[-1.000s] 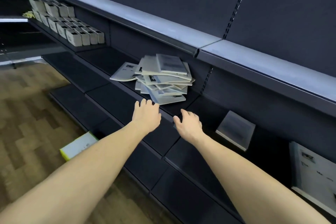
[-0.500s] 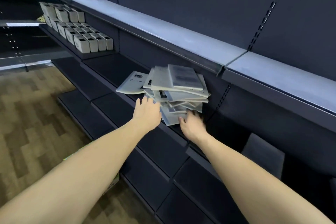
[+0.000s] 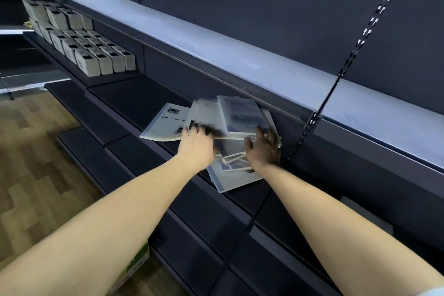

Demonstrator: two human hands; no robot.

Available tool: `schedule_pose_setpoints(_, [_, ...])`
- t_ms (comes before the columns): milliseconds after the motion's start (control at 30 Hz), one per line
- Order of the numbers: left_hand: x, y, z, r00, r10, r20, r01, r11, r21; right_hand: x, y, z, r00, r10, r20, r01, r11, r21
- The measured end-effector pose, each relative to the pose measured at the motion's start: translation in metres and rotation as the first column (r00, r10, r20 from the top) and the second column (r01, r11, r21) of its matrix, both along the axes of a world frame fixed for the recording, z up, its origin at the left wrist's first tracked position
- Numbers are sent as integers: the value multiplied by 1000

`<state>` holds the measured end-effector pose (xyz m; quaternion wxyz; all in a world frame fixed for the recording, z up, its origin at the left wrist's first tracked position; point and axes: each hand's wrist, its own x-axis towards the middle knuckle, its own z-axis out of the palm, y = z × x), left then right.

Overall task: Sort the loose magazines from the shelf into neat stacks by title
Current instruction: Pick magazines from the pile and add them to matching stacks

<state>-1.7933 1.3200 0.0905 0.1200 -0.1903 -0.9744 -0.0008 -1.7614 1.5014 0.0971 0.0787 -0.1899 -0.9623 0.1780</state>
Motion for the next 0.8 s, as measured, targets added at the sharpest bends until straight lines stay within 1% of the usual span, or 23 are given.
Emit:
schedule_pose_setpoints(133, [-27,-5,-1,998,-51,37,51,999,5,-15,-3,-2,997,-70,21,69,997,17])
schedule_pose_setpoints(267, [-48,-11,2,987,-137,80,135,991,22,-28,-14,-2,984,-174,-44,176,984,36])
schedule_pose_setpoints(367, [-57,-19,3,975,-187,124,179,981,70,-37,-26,6,959,-283,-4,283,958,44])
schedule_pose_setpoints(433, [-64,-24,3,970,-214,115,206,975,80,-38,-34,10,933,-359,17,357,931,73])
schedule_pose_setpoints(500, [-70,-27,1,966,-237,101,232,971,62,-35,-41,14,899,-437,19,436,898,64])
schedule_pose_setpoints(567, [-73,-28,-2,962,-256,93,251,966,62,-33,-46,18,872,-489,38,489,872,-6])
schedule_pose_setpoints(633, [-76,-28,-4,957,-275,90,269,960,73,-31,-48,19,842,-530,99,539,832,-130])
schedule_pose_setpoints(733, [-78,-29,-5,952,-296,83,290,954,78,-31,-48,19,791,-585,179,611,737,-290])
schedule_pose_setpoints(767, [-78,-30,-5,950,-301,80,295,953,75,-27,-49,22,785,-588,196,618,715,-327])
schedule_pose_setpoints(800, [-78,-32,-4,949,-306,80,301,951,73,-25,-47,21,810,-557,181,579,714,-395])
